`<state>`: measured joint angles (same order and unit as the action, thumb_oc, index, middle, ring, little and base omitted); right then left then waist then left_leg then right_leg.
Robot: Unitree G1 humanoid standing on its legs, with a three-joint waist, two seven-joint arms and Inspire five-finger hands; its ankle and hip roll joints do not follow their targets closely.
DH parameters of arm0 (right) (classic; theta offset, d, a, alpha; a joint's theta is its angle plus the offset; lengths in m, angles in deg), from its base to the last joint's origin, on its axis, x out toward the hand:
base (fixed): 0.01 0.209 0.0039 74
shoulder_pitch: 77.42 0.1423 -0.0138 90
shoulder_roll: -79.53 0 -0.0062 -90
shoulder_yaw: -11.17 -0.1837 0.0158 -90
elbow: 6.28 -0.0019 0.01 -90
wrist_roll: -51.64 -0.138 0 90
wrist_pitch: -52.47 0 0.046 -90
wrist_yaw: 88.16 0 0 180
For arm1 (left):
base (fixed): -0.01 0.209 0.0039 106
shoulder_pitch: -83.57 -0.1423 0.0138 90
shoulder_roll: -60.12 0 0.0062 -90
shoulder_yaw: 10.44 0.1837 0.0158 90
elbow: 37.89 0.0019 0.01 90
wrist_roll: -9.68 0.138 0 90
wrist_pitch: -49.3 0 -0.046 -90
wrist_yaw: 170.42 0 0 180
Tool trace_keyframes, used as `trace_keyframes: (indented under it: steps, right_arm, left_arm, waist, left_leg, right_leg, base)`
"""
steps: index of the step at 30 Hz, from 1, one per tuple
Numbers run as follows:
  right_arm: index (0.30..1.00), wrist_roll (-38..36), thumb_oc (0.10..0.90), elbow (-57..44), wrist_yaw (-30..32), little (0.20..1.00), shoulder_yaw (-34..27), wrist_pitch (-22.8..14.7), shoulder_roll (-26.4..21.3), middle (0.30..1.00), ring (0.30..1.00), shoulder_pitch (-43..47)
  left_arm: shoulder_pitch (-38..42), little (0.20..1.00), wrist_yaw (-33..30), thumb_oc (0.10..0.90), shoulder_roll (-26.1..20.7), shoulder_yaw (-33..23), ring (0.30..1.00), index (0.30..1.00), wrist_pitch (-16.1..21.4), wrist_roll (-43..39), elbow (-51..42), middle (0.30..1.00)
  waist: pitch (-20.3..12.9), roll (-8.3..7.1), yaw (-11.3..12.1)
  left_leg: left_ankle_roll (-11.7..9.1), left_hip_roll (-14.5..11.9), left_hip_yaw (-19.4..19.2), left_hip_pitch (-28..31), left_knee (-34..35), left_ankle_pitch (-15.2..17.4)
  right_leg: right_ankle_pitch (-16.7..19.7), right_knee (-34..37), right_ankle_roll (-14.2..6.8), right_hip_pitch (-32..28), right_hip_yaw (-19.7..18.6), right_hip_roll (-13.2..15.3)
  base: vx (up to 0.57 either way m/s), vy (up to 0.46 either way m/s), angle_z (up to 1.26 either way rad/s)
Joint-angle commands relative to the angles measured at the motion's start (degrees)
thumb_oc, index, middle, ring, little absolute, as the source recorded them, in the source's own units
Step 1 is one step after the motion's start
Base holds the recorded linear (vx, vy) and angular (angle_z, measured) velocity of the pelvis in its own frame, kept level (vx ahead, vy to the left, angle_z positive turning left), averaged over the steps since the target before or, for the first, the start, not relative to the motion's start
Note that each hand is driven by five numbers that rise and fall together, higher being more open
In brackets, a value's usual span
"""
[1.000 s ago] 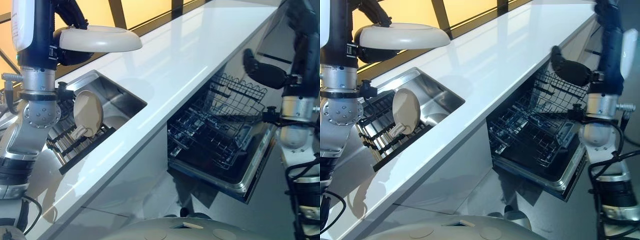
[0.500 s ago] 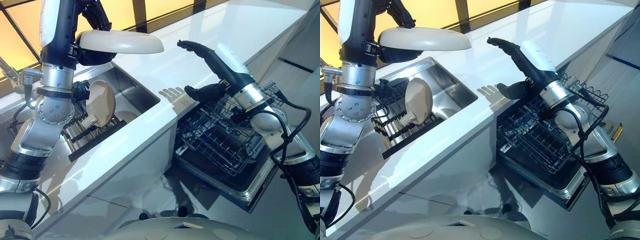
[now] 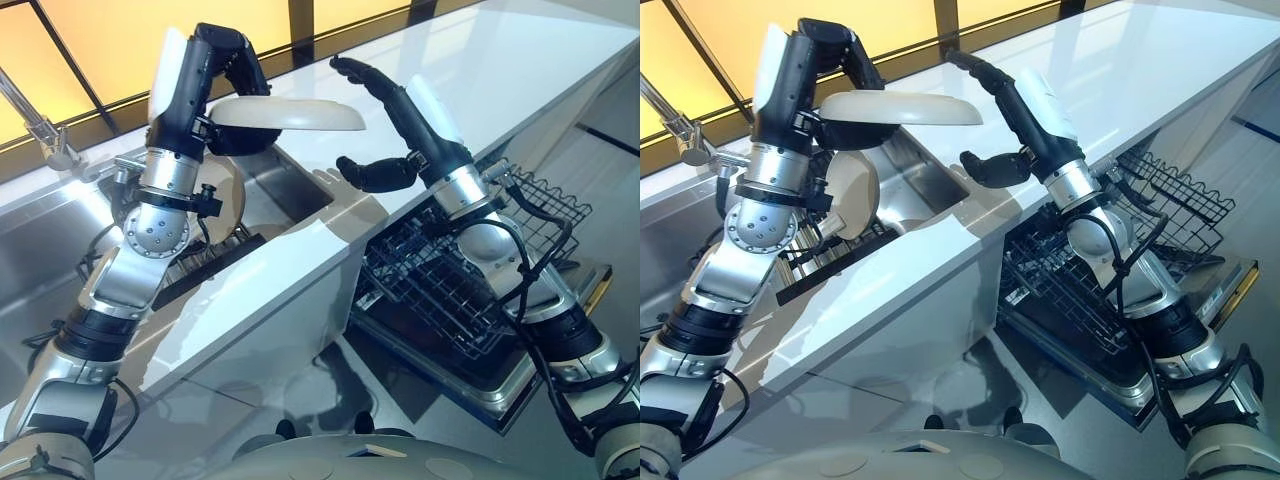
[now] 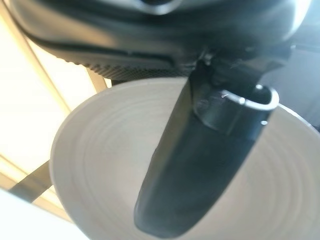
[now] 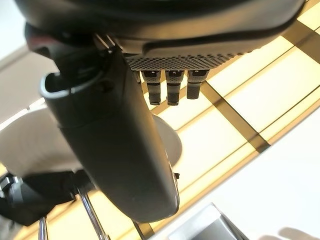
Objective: Pick up plates and place into dishwasher.
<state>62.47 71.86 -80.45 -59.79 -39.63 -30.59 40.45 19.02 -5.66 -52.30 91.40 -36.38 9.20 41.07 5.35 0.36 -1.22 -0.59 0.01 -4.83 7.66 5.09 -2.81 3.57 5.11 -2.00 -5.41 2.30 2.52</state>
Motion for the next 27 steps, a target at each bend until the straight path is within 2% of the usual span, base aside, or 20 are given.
trace_keyframes:
  steps: [1,6,7,8,9,27]
  right_arm:
    - [0.9,1.52,0.8,-3.06,5.6,0.9,-0.5,-1.85,2.07,0.9,0.9,9.82]
    - [0.9,0.48,0.8,-3.89,6.04,0.9,1.35,-1.11,3.75,0.9,0.9,10.85]
    - [0.651,0.12,0.509,-4.1,6.01,0.609,1.57,-1.21,3.96,0.651,0.651,10.87]
    - [0.526,-0.16,0.364,-4.25,5.81,0.464,1.8,-1.13,4.23,0.526,0.526,10.94]
    - [0.3,-0.15,0.1,-4.42,5.62,0.2,1.99,-0.95,4.31,0.3,0.3,10.83]
    - [0.3,0.92,0.1,-4.09,8.26,0.2,0.69,0.73,4.5,0.3,0.3,8.27]
  left_arm:
    - [9.68,0.2,-1.36,0.1,-0.16,1.39,0.3,0.3,2.51,-1.94,-3.99,0.3]
    - [10.07,0.2,-0.15,0.1,2.16,3.64,0.3,0.3,0.96,-3.65,-4.41,0.3]
    - [10.13,0.2,0.24,0.1,2.56,3.96,0.3,0.3,0.55,-4.02,-4.44,0.3]
    - [10.08,0.2,0.45,0.1,2.93,4.32,0.3,0.3,0.54,-3.8,-4.34,0.3]
    - [10.03,0.2,0.6,0.1,3.0,4.61,0.3,0.3,0.59,-4.02,-4.27,0.3]
    - [8.4,0.2,0.99,0.1,5.33,5.05,0.3,0.3,0.98,-5.03,-6.89,0.3]
  waist:
    - [-4.53,-1.25,0.33]
    - [-4.46,-1.27,0.42]
    - [-4.47,-1.33,0.42]
    - [-4.42,-1.35,0.42]
    - [-4.4,-1.35,0.39]
    - [-3.82,-1.36,-0.27]
  left_leg:
    - [0.73,4.56,1.73,-0.2,-0.09,3.88]
    - [0.72,4.53,1.37,-0.21,-0.09,3.87]
    - [0.72,4.53,1.24,-0.21,-0.09,3.88]
    - [0.7,4.51,1.13,-0.22,-0.09,3.89]
    - [0.73,4.51,1.08,-0.2,-0.09,3.89]
    - [1.19,4.66,0.21,0.19,-0.26,4.24]
  right_leg:
    - [-1.55,-0.65,-2.97,-1.01,1.96,-0.85]
    - [-1.54,-0.69,-3.14,-0.95,2.15,-0.72]
    - [-1.54,-0.68,-3.16,-0.94,2.21,-0.67]
    - [-1.58,-0.72,-3.21,-0.93,2.27,-0.62]
    - [-1.57,-0.76,-3.21,-0.91,2.25,-0.62]
    - [-1.42,-0.92,-3.24,-0.8,1.31,-0.69]
  base:
    - [0.0,0.0,0.0]
    - [0.01,-0.003,0.0]
    - [0.03,-0.008,0.0]
    - [0.03,-0.003,0.0]
    - [0.03,0.006,0.0]
    - [0.02,0.006,0.0]
